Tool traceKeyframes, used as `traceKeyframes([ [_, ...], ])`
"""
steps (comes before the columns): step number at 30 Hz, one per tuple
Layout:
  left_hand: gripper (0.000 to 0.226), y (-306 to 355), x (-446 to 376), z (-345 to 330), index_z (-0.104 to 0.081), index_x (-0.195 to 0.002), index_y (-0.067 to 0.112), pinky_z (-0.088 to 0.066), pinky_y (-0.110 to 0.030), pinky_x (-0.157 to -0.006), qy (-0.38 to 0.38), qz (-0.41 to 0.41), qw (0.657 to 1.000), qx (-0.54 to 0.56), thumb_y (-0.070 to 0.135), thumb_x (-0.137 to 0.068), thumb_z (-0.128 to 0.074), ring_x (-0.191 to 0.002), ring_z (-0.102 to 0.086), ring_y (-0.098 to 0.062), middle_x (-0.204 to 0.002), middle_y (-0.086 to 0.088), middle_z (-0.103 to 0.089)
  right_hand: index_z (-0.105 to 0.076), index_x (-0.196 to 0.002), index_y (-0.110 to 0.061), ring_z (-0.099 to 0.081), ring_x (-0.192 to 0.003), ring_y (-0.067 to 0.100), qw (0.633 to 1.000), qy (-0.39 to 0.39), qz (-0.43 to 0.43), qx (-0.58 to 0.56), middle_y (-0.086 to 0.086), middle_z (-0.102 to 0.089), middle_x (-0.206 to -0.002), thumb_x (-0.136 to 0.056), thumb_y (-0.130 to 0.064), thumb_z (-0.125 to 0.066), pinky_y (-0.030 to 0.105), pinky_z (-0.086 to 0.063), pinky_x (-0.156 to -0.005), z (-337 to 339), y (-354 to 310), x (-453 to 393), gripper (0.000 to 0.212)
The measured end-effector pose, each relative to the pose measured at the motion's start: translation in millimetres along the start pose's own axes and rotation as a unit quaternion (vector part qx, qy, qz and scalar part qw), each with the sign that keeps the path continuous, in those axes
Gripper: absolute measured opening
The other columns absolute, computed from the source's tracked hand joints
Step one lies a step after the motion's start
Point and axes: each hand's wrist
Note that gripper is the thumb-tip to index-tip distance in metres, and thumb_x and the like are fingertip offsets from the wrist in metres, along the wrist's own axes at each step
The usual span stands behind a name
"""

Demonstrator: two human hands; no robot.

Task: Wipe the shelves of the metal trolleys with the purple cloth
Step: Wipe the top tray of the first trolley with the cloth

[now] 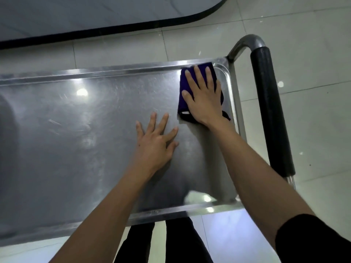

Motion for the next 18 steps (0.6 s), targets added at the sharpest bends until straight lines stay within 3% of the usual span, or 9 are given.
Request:
traceKeyframes([
  [5,0.052,2.3,0.0,11.4,-0.035,-0.152,0.041,-0.005,-0.071,-0.117,-0.024,-0.007,1.000,-0.005,0.057,-0.102,-0.033,-0.155,0.008,-0.033,-0.169,0.000,-0.002,0.002,-0.161,-0.031,0.016,-0.154,0.024,0.998,-0.010,-0.068,0.008,-0.001,0.008,-0.169,-0.105,-0.052,-0.021,0.056,0.002,-0.123,-20.7,4.3,148.8,0.064],
  [10,0.050,6.9,1.4,18.8,-0.039,-0.151,0.038,-0.008,-0.072,-0.115,-0.024,-0.003,1.000,0.003,0.049,-0.102,-0.044,-0.154,0.004,-0.035,-0.169,-0.001,-0.008,-0.002,-0.161,-0.029,0.016,-0.154,0.025,0.987,-0.022,-0.158,0.018,0.000,0.004,-0.169,-0.106,-0.050,-0.019,0.056,-0.003,-0.123,-38.7,-4.1,275.5,0.062],
  [15,0.047,28.2,-1.9,17.6,-0.041,-0.149,0.035,-0.013,-0.073,-0.114,0.000,-0.074,0.997,0.007,0.041,-0.102,-0.044,-0.154,0.004,-0.037,-0.168,-0.001,-0.011,-0.005,-0.161,-0.032,0.019,-0.154,0.024,0.982,-0.002,-0.187,-0.023,-0.001,0.013,-0.168,-0.108,-0.048,-0.022,0.053,0.002,-0.125,-54.4,-14.5,320.8,0.058],
  [18,0.064,57.3,-5.0,11.8,-0.026,-0.155,0.039,-0.009,-0.074,-0.114,-0.051,-0.114,0.992,-0.008,0.057,-0.097,-0.048,-0.153,0.013,-0.037,-0.169,0.000,0.000,-0.007,-0.161,-0.036,0.016,-0.154,0.022,0.981,0.014,-0.193,-0.032,-0.003,0.011,-0.169,-0.108,-0.050,-0.023,0.052,0.000,-0.125,-57.8,-13.2,319.2,0.057],
])
Point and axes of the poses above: each hand's wrist, its own x-axis away from the middle knuckle, its own z-axis out of the back of the hand, y = z × x
